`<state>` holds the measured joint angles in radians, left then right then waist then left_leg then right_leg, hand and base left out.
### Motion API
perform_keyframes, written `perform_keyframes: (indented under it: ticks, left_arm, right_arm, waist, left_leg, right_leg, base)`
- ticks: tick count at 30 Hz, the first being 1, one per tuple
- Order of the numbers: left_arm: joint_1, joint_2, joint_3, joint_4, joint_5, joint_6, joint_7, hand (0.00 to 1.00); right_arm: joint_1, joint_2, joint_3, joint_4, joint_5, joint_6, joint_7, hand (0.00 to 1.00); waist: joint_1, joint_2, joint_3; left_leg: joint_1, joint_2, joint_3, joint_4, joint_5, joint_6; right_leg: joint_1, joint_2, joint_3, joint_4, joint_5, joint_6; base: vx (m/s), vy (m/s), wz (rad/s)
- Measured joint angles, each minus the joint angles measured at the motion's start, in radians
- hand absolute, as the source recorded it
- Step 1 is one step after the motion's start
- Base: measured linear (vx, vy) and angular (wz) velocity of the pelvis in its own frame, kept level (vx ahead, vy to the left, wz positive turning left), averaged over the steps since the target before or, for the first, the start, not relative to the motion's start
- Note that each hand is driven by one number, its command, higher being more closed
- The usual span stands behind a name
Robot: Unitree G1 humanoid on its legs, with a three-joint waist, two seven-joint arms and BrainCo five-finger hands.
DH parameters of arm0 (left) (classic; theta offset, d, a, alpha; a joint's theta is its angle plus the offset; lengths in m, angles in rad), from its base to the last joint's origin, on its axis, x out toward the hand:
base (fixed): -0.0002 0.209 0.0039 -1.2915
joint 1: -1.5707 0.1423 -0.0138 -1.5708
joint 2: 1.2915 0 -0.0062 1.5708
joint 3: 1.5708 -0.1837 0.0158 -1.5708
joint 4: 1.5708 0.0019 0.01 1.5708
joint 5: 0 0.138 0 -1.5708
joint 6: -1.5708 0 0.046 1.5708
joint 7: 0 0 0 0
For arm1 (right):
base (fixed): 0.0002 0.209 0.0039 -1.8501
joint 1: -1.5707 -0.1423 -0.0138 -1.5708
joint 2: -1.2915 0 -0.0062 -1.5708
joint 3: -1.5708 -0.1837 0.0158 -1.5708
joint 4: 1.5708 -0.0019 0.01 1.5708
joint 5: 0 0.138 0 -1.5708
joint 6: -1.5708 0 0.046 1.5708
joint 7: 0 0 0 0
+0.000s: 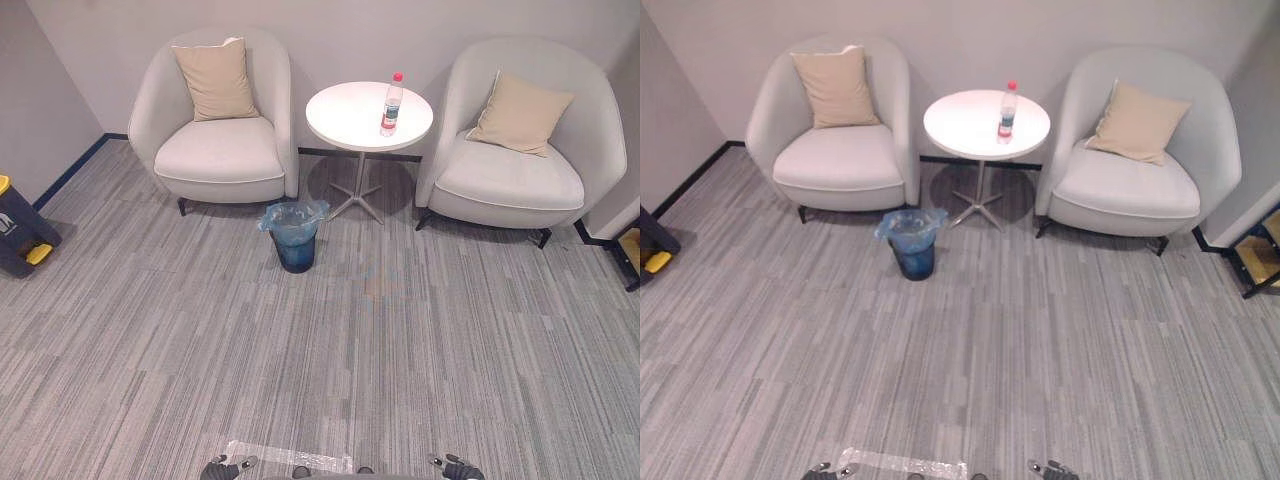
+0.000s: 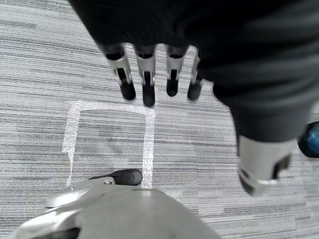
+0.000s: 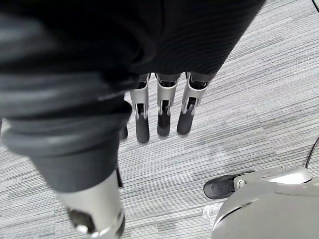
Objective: Gather rubbish on tea table into small bin, then transfer packed bag to large trash can.
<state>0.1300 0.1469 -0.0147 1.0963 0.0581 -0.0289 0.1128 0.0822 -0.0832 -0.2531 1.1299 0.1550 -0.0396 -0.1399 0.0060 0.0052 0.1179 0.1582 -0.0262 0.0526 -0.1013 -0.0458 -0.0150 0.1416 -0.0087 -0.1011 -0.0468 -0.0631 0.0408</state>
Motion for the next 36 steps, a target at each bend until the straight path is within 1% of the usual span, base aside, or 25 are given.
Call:
perform_keyframes:
  ticks: [11, 18, 23, 29, 32, 34, 35, 36]
  left_arm:
    - [-0.001, 0.005, -0.011, 0.004, 0.0, -0.004, 0.0, 0.0]
    - [-0.002, 0.015, -0.022, 0.004, 0.0, -0.004, -0.001, 0.0]
    - [-0.004, 0.017, -0.023, 0.01, 0.0, -0.004, -0.001, 0.0]
    - [-0.019, 0.019, -0.025, 0.028, 0.0, -0.002, -0.002, 0.0]
    - [-0.021, 0.019, -0.025, 0.028, 0.0, -0.002, -0.002, 0.0]
    - [-0.023, 0.02, -0.025, 0.028, 0.0, -0.002, -0.002, 0.0]
    - [-0.032, 0.022, -0.024, 0.028, 0.0, -0.002, -0.002, 0.0]
    - [-0.04, 0.024, -0.023, 0.028, 0.0, -0.002, -0.002, 0.0]
  right_arm:
    - [-0.002, 0.002, 0.002, 0.004, -0.002, 0.0, -0.008, 0.0]
    - [-0.003, 0.005, 0.015, 0.005, -0.002, 0.0, -0.008, 0.0]
    - [-0.003, 0.005, 0.022, 0.005, -0.002, 0.0, -0.008, 0.0]
    - [-0.003, 0.004, 0.027, 0.005, 0.0, 0.0, -0.006, 0.0]
    - [-0.004, 0.004, 0.027, 0.004, 0.002, 0.0, -0.006, 0.0]
    - [-0.004, 0.005, 0.027, 0.003, 0.004, 0.0, -0.007, 0.0]
    - [-0.004, 0.005, 0.026, 0.001, 0.005, -0.001, -0.007, 0.0]
    - [-0.004, 0.005, 0.026, -0.002, 0.013, -0.006, -0.007, 0.0]
  waist:
    - [0.0, -0.004, 0.001]
    - [0.0, -0.018, 0.009]
    - [0.0, -0.022, 0.012]
    - [-0.003, -0.023, 0.013]
    - [-0.006, -0.022, 0.014]
    - [-0.006, -0.023, 0.015]
    - [-0.006, -0.027, 0.018]
    - [-0.006, -0.027, 0.028]
  left_leg:
    - [0.001, -0.001, -0.004, 0.0, 0.0, 0.0]
    - [0.012, -0.001, -0.003, 0.0, 0.0, 0.0]
    - [0.013, -0.001, -0.002, -0.001, 0.0, 0.0]
    - [0.001, 0.005, 0.018, -0.001, 0.0, 0.0]
    - [-0.002, 0.014, 0.03, 0.0, -0.002, -0.003]
    - [-0.007, 0.021, 0.046, 0.014, -0.012, -0.015]
    - [-0.026, 0.024, 0.053, 0.06, -0.034, -0.029]
    - [-0.06, 0.033, 0.064, 0.144, -0.073, -0.04]
  right_leg:
    - [0.008, 0.0, -0.006, -0.011, 0.002, -0.004]
    - [0.017, 0.0, -0.006, -0.012, 0.002, -0.004]
    - [0.015, 0.0, -0.005, -0.015, 0.003, -0.004]
    - [0.012, 0.007, 0.006, -0.031, 0.012, -0.019]
    - [0.001, 0.015, 0.015, -0.031, 0.013, -0.02]
    - [0.001, 0.021, 0.028, -0.027, 0.013, -0.02]
    - [0.0, 0.02, 0.032, -0.024, 0.012, -0.021]
    - [-0.001, 0.022, 0.035, -0.015, 0.008, -0.027]
  base:
    - [-0.02, -0.025, 0.01]
    - [-0.04, -0.033, 0.0]
    - [-0.04, -0.026, -0.01]
    - [-0.01, -0.043, -0.06]
    - [-0.02, -0.053, -0.12]
    - [0.0, -0.054, -0.18]
    - [0.01, -0.07, -0.16]
    - [-0.02, -0.07, -0.16]
